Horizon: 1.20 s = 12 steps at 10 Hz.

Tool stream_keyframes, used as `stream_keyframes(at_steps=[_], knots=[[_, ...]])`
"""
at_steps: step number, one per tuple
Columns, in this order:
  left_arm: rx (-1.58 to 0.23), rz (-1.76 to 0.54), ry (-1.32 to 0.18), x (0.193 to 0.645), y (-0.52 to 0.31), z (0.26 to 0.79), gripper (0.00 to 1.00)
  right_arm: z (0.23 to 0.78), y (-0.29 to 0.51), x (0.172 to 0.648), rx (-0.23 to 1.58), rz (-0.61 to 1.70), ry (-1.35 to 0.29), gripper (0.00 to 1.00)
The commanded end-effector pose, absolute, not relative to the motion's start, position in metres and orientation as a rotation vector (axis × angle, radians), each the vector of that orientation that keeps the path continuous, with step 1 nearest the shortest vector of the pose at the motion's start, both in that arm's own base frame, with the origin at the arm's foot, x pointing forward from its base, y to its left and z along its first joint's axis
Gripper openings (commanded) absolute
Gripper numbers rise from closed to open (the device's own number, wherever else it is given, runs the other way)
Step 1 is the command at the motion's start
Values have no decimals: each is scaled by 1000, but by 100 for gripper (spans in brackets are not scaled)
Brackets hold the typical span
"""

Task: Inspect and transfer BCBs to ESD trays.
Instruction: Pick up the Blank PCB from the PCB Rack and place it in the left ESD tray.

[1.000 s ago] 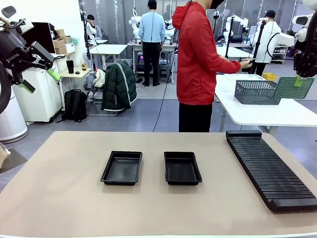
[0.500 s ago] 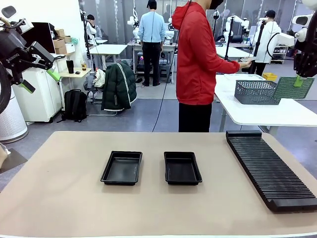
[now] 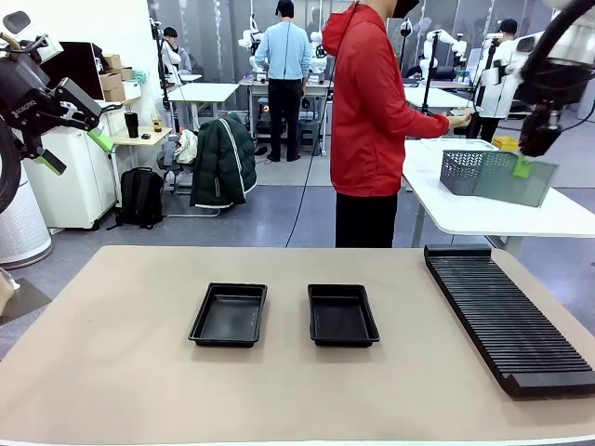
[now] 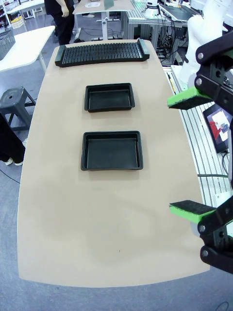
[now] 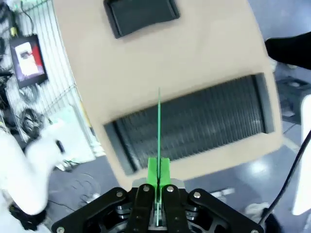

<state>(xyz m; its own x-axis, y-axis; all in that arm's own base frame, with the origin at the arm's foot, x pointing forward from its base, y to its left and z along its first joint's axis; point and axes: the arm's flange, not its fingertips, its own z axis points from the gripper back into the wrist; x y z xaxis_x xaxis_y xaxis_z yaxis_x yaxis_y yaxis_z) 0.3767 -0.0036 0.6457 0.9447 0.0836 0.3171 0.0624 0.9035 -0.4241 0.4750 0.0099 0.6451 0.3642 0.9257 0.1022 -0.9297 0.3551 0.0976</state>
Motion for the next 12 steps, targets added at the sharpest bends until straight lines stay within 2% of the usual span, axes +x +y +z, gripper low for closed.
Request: stream_keyframes(at_steps=[1,3,9,12], knots=[[-449,15,-347,377,-2,643,100,625,35,470,266,1045,-4,2],[-449,15,-347,377,-2,643,100,595,61,464,335,936,34,2],[-449,15,-347,377,-2,643,100,516,134,437,529,428,-27,2],[-449,15,-347,377,-2,643,100,463,169,435,741,254,-22,2]])
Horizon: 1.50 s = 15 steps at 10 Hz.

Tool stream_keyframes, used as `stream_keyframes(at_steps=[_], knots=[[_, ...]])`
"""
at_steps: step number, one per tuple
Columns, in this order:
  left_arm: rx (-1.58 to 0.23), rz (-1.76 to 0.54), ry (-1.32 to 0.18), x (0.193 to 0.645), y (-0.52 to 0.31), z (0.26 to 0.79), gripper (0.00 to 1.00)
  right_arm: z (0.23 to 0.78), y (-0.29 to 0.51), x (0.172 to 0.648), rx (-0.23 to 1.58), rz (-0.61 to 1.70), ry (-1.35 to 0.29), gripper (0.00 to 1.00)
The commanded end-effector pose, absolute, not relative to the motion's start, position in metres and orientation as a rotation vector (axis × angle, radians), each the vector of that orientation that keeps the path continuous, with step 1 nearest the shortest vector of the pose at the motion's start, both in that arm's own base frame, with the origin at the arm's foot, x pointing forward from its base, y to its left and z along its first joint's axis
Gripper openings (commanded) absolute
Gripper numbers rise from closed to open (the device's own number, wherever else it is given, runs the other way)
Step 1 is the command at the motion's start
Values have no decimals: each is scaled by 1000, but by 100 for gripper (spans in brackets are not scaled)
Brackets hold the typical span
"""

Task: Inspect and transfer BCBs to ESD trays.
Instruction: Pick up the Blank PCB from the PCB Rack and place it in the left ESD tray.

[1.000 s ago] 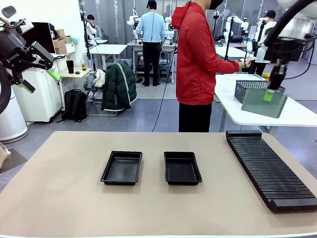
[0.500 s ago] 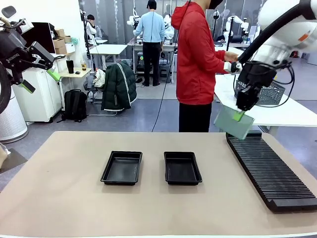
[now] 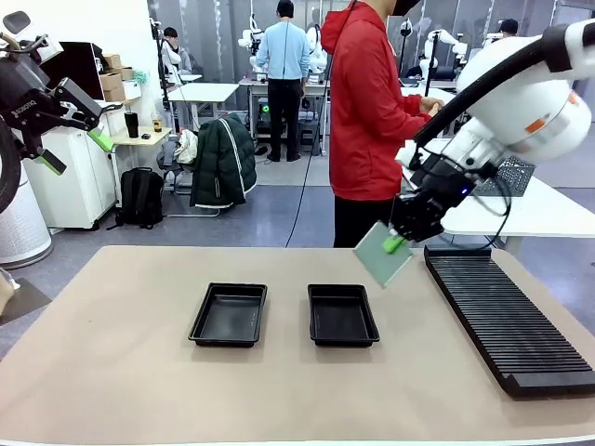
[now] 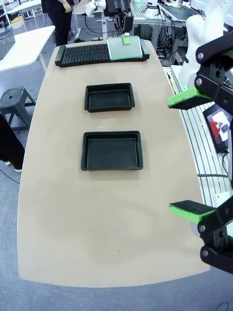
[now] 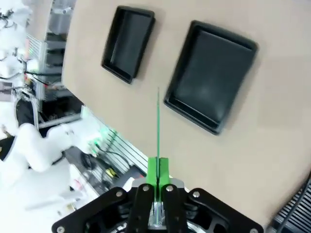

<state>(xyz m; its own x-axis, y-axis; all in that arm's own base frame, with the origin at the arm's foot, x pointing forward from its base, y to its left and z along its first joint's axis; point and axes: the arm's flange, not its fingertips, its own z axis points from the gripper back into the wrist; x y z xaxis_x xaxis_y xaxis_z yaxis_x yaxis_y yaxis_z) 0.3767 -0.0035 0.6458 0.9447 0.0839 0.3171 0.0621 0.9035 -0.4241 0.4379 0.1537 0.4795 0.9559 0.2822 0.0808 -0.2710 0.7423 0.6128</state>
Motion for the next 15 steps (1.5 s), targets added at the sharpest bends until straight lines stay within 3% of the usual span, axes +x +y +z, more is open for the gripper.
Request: stream_keyframes(at_steps=[1,8,15], knots=[[-449,15,-347,377,-2,643,100,448,179,435,785,197,-29,2],[-449,15,-347,377,-2,643,100,384,286,427,1003,11,-136,2],[-449,15,-347,377,-2,643,100,341,380,438,988,0,-192,2]])
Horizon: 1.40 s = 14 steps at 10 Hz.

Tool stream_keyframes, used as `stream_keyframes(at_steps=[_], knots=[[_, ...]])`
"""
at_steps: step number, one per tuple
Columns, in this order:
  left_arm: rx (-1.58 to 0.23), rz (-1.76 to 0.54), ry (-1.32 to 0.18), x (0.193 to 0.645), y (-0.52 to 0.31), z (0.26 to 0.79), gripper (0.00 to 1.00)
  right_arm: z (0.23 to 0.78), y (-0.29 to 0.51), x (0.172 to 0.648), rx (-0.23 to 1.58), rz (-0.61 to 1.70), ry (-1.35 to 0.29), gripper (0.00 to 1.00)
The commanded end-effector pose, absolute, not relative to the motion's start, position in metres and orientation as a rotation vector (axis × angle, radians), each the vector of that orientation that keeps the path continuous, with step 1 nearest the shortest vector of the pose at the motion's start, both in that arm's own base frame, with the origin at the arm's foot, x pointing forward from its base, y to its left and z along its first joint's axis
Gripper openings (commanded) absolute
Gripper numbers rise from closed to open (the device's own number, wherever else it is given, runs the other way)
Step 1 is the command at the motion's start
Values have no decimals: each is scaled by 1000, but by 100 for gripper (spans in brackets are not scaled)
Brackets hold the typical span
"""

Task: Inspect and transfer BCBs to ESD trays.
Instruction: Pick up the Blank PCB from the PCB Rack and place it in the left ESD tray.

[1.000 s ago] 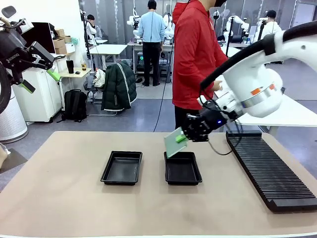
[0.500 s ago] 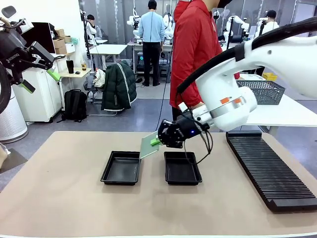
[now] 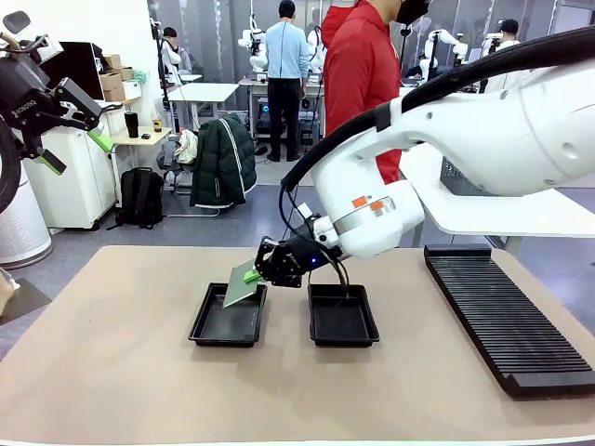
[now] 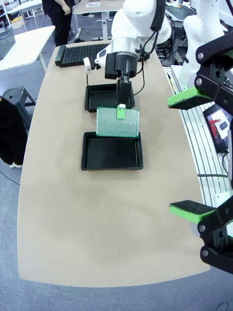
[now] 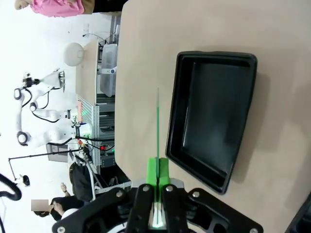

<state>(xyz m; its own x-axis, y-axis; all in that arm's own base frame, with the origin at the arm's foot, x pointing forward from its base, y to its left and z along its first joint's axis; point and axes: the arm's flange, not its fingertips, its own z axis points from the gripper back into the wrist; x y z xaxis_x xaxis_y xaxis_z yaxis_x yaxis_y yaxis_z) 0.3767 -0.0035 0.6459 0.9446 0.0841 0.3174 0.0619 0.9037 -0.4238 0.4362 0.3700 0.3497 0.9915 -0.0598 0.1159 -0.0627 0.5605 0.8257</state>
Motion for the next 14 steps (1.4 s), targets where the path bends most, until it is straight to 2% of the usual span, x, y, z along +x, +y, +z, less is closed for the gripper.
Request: stream_keyframes(at_steps=[1,7,14], knots=[[-449,15,-347,377,-2,643,100,335,388,441,975,1,-192,2],[-449,15,-347,377,-2,643,100,295,421,458,907,-19,-136,2],[-449,15,-347,377,-2,643,100,276,436,465,846,-58,-91,2]])
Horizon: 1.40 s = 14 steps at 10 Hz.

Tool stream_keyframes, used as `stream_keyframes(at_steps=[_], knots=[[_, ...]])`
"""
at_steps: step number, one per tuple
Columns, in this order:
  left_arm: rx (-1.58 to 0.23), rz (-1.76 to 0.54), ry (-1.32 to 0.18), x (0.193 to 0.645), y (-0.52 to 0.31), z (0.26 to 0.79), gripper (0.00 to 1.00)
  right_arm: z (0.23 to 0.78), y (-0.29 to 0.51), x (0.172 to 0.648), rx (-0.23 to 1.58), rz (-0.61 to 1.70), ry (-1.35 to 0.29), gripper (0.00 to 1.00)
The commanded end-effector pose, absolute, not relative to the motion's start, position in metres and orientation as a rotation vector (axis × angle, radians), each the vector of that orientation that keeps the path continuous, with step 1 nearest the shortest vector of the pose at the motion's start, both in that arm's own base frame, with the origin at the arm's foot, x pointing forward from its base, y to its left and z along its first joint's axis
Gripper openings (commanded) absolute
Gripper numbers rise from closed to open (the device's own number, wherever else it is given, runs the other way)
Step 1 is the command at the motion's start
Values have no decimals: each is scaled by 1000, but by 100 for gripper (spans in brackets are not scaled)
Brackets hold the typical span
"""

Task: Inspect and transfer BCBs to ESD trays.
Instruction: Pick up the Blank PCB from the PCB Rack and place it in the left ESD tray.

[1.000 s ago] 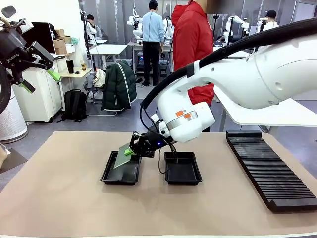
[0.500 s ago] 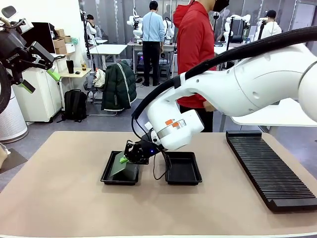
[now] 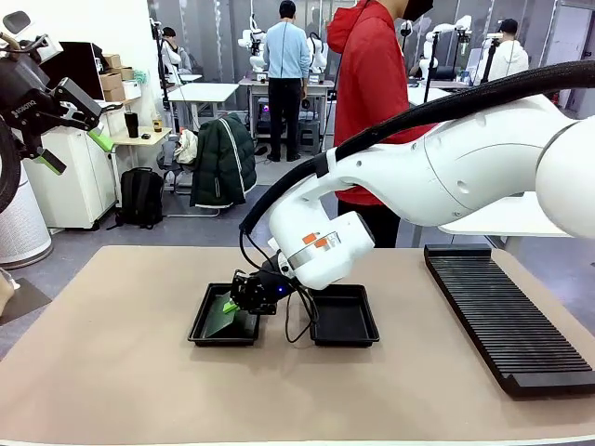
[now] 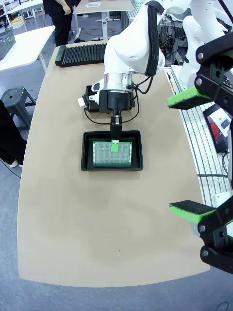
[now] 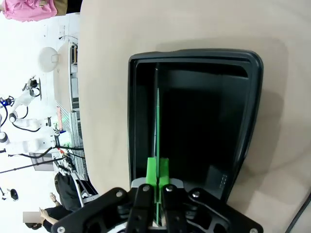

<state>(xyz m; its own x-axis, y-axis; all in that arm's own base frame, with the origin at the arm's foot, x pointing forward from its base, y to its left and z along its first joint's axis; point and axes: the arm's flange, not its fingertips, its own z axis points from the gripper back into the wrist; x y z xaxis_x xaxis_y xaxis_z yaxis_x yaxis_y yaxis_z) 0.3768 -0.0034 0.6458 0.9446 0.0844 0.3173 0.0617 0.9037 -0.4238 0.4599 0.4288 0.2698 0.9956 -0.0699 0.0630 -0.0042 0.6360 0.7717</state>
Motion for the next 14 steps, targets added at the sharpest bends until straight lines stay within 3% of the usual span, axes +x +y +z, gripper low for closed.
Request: stream_keyframes(at_steps=[1,8,9,10,11,12,13,14], knots=[[-449,15,-347,377,-2,643,100,269,428,459,885,-28,-98,2],[-449,15,-347,377,-2,643,100,270,429,460,881,-35,-91,2],[-449,15,-347,377,-2,643,100,277,429,458,866,-30,-103,21],[-449,15,-347,377,-2,643,100,285,428,457,849,-25,-112,21],[-449,15,-347,377,-2,643,100,292,427,456,825,-18,-117,39],[-449,15,-347,377,-2,643,100,300,428,456,794,-8,-121,24],[-449,15,-347,377,-2,643,100,307,429,458,760,-3,-130,58],[-449,15,-347,377,-2,643,100,313,431,460,721,14,-131,43]])
